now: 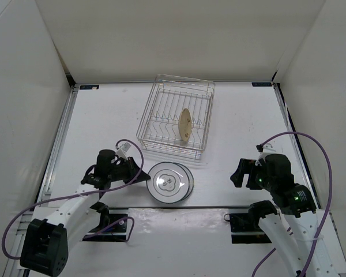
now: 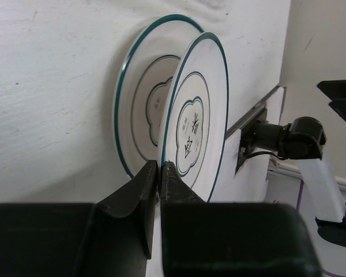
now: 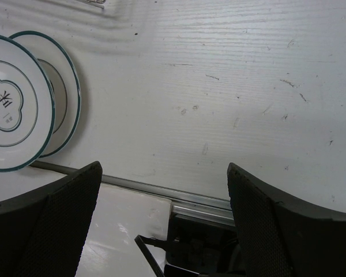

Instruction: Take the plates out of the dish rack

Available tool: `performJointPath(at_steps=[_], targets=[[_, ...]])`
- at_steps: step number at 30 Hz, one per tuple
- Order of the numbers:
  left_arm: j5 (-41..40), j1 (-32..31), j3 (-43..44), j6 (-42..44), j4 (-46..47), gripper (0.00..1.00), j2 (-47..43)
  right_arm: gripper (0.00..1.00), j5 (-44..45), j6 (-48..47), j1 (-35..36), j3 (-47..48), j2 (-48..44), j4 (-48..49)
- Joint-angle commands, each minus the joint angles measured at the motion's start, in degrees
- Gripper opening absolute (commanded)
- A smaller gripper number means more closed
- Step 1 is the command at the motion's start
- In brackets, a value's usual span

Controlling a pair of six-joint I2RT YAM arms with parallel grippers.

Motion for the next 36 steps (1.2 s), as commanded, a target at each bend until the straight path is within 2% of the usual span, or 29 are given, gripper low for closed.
performJointPath(at_steps=[1,11,15,16,17,19,20,23,24,29,31,36], targets=[[0.3,-0.8,-0.2,1.3,3.0,0.00,1.1,0.90,-0.7,-0.8,-0.1,-0.5,0.4,2.2],[-1.8,-4.4,1.7,2.9,5.4,0.00,7.8,0.90,-0.8,-0.7,-0.1,-0.5,-0.2,2.1],[-2.0,-5.9,2.8,3.7,5.8,0.08,10.0,0.90,-0.8,-0.7,-0.1,-0.5,-0.2,2.0],[-2.0,-6.3,3.2,3.8,5.7,0.14,10.5,0.90,-0.6,-0.7,-0.1,-0.5,-0.3,2.1],[-1.9,-6.5,3.5,4.3,5.1,0.33,10.6,0.90,-0.6,-0.8,-0.1,-0.5,-0.2,2.1],[-2.0,-6.4,4.6,6.1,1.2,0.48,9.9,0.90,-0.7,-0.7,-0.1,-0.5,-0.2,2.1],[-2.9,-6.5,5.9,6.9,-0.6,0.72,9.7,0.90,-0.7,-0.8,0.0,-0.5,-0.2,2.0],[-7.6,-6.5,12.1,12.9,-10.8,1.00,7.0,0.90,-0.7,-0.8,-0.1,-0.5,-0.3,2.0],[-9.6,-6.5,13.4,13.9,-16.8,1.00,6.3,0.90,-0.7,-0.7,-0.2,-0.5,-0.3,2.0],[-18.7,-6.6,26.1,21.3,-31.1,1.00,6.4,0.90,-0.8,-0.8,-0.1,-0.5,-0.2,2.1],[-22.4,-6.7,29.4,22.6,-33.4,1.00,7.2,0.90,-0.8,-0.7,-0.2,-0.6,-0.5,2.0],[-25.0,-7.5,38.9,22.3,-29.7,1.00,13.1,0.90,-0.9,-0.8,-0.1,-0.6,-0.2,2.2]])
